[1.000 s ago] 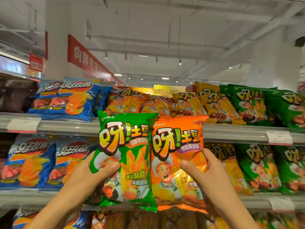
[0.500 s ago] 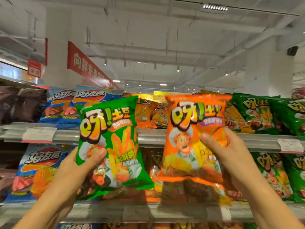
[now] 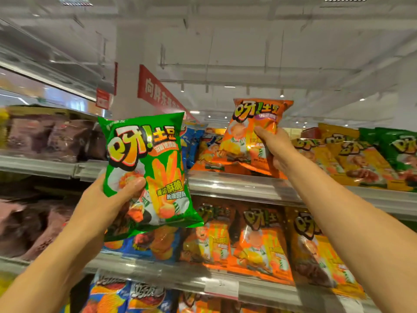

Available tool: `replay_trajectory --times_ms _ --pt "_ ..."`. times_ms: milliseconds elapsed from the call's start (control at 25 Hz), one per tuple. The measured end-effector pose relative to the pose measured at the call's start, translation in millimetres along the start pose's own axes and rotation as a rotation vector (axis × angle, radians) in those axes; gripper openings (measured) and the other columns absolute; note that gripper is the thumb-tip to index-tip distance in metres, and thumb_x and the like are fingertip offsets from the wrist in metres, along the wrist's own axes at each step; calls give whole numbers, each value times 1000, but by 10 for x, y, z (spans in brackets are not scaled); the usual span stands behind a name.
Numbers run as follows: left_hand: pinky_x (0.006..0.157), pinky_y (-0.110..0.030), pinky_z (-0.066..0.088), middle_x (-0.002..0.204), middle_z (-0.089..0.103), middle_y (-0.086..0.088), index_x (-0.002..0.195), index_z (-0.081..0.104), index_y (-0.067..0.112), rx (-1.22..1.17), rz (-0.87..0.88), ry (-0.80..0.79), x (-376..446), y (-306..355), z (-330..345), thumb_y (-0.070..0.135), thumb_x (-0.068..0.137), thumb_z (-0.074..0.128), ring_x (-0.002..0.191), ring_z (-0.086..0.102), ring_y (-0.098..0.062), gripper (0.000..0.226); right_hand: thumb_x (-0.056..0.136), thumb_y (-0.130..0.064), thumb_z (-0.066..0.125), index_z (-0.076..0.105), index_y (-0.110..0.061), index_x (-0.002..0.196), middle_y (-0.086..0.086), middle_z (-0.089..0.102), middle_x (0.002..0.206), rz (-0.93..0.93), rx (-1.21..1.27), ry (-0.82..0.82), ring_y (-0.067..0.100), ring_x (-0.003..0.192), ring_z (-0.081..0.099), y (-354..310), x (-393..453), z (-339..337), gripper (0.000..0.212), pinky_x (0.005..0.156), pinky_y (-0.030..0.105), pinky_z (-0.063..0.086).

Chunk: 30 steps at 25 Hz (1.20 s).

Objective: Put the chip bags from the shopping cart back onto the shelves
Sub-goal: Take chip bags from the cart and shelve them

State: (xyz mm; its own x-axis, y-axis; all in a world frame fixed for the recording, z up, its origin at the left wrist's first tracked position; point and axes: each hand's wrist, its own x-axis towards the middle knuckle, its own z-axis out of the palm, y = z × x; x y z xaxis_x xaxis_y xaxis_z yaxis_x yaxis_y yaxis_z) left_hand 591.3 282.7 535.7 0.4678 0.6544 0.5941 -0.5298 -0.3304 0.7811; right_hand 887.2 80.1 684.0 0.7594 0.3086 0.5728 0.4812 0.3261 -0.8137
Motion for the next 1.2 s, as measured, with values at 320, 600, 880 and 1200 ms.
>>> replay_trajectory --times_ms 320,600,880,1200 --pt "91 -48 55 114 76 3 122 68 38 41 8 -81 -38 -50 -87 57 60 85 102 75 -22 67 88 -34 79 57 -11 134 10 71 126 143 -171 -212 31 116 68 476 93 207 56 103 50 53" --pt "97 -54 52 116 76 3 121 68 39 69 -30 -112 -19 -243 -105 61 63 85 106 73 -22 65 87 -43 77 59 -39 99 -17 73 98 132 -356 -475 3 88 73 482 92 213 22 73 21 56" --pt "89 -44 56 112 77 6 113 70 44 52 -64 -131 -81 -317 -105 59 63 82 99 75 -17 54 85 -47 76 64 -31 106 -4 72 113 90 -444 -391 24 113 66 528 60 241 29 103 43 50" --pt "89 -46 57 109 78 6 111 70 44 13 -122 -205 -41 -322 313 65 54 83 98 76 -18 62 91 -65 57 50 -18 143 5 57 138 -369 -743 69 23 126 54 370 -222 42 70 101 40 47"
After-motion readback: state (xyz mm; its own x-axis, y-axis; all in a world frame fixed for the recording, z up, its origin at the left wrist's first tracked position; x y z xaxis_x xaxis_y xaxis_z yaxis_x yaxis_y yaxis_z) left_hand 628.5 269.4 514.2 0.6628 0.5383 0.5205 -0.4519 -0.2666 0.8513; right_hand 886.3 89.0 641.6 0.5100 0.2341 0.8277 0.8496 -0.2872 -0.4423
